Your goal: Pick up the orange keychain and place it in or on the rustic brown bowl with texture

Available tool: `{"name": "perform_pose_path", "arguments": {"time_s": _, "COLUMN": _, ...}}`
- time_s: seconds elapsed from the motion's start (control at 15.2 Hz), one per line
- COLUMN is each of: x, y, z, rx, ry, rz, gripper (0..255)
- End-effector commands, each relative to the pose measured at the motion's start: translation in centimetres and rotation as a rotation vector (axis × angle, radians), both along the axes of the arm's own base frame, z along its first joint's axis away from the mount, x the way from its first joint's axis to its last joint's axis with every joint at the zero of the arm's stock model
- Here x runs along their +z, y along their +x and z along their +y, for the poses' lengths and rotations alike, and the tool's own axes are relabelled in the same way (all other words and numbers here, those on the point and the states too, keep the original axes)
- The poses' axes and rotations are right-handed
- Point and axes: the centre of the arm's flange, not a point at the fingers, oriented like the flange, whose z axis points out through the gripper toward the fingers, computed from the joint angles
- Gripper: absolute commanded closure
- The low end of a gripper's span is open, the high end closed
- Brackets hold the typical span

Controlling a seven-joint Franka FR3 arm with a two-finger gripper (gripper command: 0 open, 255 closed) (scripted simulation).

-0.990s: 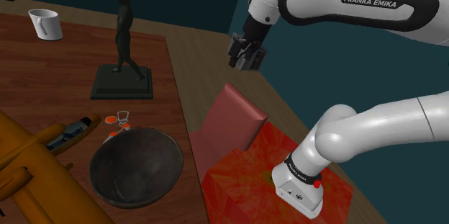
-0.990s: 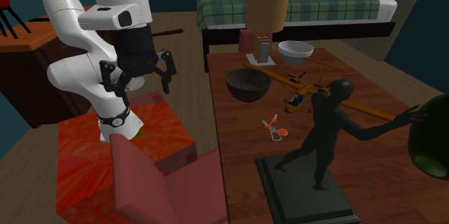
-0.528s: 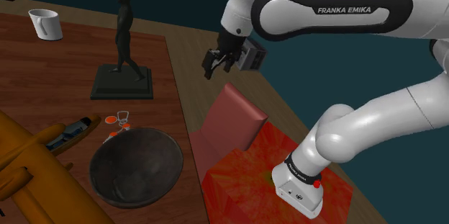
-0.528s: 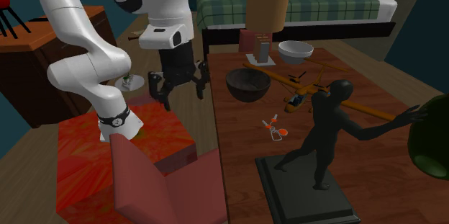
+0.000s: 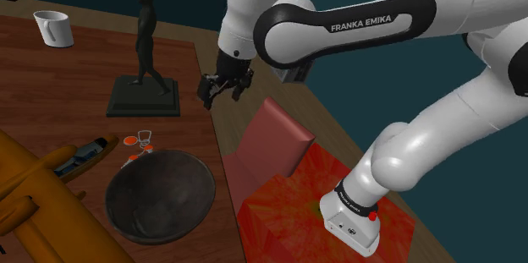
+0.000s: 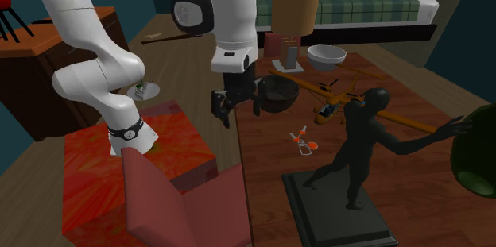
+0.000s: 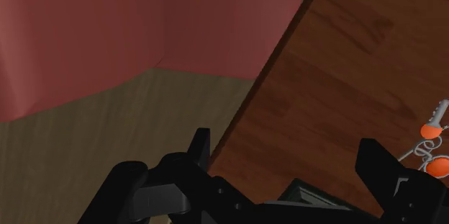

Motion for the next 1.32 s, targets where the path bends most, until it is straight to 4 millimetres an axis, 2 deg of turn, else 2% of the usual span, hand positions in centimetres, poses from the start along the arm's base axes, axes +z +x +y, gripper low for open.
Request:
{"name": "perform_pose_path", "arguments": {"time_s": 0.0, "x": -1.3, "y": 0.7, "z": 2.3, "rx": -0.013, "ry": 0.009, "rz": 0.004, "gripper": 0}}
{"name": "perform_pose_path", "arguments": {"time_s": 0.86, "x": -8.2, "y": 5.9, "z": 16.7, "rx": -0.085, "ry": 0.054, "rz": 0.03, "gripper": 0}}
{"name": "perform_pose_path", "arguments": {"time_s": 0.92, "x": -8.2, "y": 5.9, "z": 16.7, "rx": -0.086, "ry": 0.054, "rz": 0.03, "gripper": 0}}
{"name": "perform_pose_path", "arguments": {"time_s": 1.25, "x": -10.9, "y": 6.1, "z": 16.8, "rx": -0.086, "ry": 0.054, "rz": 0.03, "gripper": 0}}
